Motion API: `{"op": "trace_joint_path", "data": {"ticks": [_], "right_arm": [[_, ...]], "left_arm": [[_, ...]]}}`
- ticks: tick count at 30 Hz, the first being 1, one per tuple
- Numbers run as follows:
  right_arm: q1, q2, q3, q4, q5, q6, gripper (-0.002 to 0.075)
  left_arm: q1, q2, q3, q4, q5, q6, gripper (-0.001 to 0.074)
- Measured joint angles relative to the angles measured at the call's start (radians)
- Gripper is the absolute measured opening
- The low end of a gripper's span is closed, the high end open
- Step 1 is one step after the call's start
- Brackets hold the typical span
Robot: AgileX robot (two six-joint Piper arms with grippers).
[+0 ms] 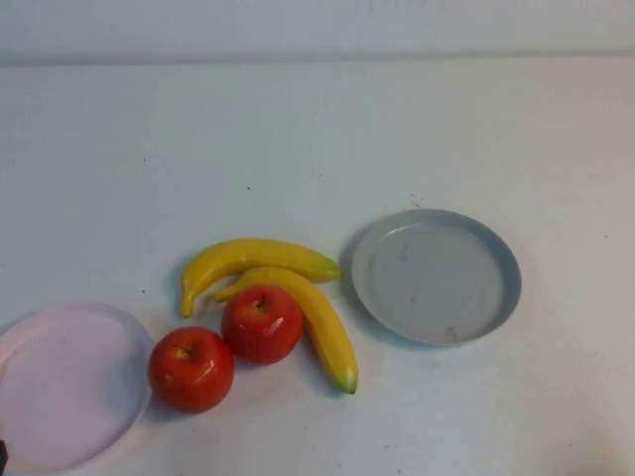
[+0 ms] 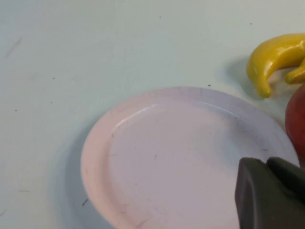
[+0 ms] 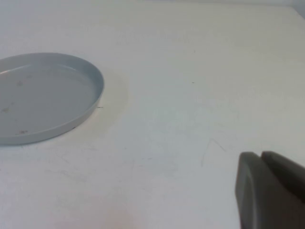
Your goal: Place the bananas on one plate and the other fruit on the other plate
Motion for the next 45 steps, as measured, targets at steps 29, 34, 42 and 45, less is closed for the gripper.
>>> {"op": "trace_joint_path", "data": {"ticks": [29, 34, 42, 45], "right_arm": [[0.000, 0.000, 0.000, 0.000, 0.000, 0.000, -0.0017], [0.000, 0.000, 0.000, 0.000, 0.000, 0.000, -0.0017], [0.000, 0.000, 0.000, 0.000, 0.000, 0.000, -0.0017], [0.000, 0.000, 0.000, 0.000, 0.000, 0.000, -0.0017]], "left_arm": [[0.000, 0.000, 0.000, 0.000, 0.000, 0.000, 0.0004], [0.000, 0.000, 0.000, -0.065, -0.017, 0.000, 0.0004], [0.000, 0.000, 0.000, -0.349, -0.118, -0.072, 0.0004], [0.000, 0.000, 0.000, -0.467, -0.164, -0.110, 0.0004]]}}
